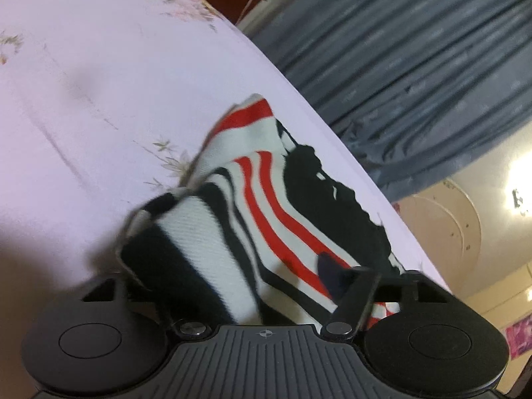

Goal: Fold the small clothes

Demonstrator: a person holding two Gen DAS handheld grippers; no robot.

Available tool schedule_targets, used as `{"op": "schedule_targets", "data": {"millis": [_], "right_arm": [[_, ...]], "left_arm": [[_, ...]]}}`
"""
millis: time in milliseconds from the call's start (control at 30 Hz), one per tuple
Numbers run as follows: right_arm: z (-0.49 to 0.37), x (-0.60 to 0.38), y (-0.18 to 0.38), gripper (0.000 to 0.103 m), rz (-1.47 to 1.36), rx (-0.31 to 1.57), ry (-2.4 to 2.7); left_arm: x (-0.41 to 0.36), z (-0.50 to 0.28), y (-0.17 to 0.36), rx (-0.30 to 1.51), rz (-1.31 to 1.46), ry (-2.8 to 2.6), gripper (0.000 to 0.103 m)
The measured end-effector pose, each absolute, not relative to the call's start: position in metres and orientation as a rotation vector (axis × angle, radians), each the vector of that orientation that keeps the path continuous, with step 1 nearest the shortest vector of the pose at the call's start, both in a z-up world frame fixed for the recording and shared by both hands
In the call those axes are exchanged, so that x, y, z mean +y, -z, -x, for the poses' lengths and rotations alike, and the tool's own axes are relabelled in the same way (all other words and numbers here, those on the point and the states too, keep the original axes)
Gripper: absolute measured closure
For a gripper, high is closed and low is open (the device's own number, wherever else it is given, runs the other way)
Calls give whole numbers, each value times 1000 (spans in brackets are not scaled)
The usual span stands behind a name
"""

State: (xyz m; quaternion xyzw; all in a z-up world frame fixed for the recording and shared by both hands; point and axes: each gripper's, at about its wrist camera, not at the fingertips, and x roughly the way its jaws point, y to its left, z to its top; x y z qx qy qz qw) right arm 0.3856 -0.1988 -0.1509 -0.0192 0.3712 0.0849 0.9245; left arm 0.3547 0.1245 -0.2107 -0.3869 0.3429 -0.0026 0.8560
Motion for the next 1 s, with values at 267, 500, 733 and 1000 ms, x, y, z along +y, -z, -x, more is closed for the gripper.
{"op": "schedule_targets", "data": {"millis": [267, 500, 733, 1000], "right_arm": [[-394, -190, 164, 34, 115, 781, -186], [-394, -190, 168, 35, 141, 768, -195], [-392, -209, 158, 36, 42, 765, -222], [-387, -246, 146, 36, -4, 740, -194]], "left_arm": [[127, -353, 209, 708, 811, -8, 82], [123, -352, 200, 689, 789, -8, 87], [100, -355, 163, 612, 705, 62, 87], [49, -368, 126, 582, 582, 215, 87]]}}
